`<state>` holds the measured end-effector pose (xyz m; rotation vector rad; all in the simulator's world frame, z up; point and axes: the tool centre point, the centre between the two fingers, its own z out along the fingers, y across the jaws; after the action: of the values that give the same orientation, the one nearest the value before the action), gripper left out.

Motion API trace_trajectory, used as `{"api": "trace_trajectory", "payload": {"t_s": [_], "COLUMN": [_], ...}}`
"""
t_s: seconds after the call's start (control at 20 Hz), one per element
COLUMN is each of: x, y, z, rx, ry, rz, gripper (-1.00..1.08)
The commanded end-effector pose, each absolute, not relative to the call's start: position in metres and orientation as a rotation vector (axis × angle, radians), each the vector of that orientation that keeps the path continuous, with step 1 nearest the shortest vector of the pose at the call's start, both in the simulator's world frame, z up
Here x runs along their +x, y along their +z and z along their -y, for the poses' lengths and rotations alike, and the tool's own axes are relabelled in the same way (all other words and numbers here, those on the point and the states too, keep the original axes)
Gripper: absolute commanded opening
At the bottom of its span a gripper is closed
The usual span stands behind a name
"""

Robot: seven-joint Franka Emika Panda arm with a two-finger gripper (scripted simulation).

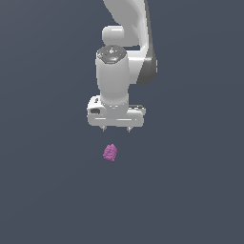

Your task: Pick up the object and move it to a goal position.

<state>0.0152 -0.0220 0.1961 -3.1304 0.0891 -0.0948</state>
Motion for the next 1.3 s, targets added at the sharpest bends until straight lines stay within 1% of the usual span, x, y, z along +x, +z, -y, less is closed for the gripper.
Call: {"api": "trace_trajectory", "payload": {"t_s": [0.0,0.4,0.7,0.95,1.25], "x": [0.015,0.029,0.029,0.031,0.036], "y": [0.196,0.224,0.222,0.209,0.175], "z": [0.022,-0.002,-0.001,0.004,0.019], "rx": [-3.13,-3.126,-3.126,-3.125,-3.122], "ry": [-0.095,-0.179,-0.177,-0.159,-0.111], "rz": [-0.089,-0.042,-0.046,-0.086,-0.188], "gripper": [1.0,1.0,1.0,1.0,1.0]}}
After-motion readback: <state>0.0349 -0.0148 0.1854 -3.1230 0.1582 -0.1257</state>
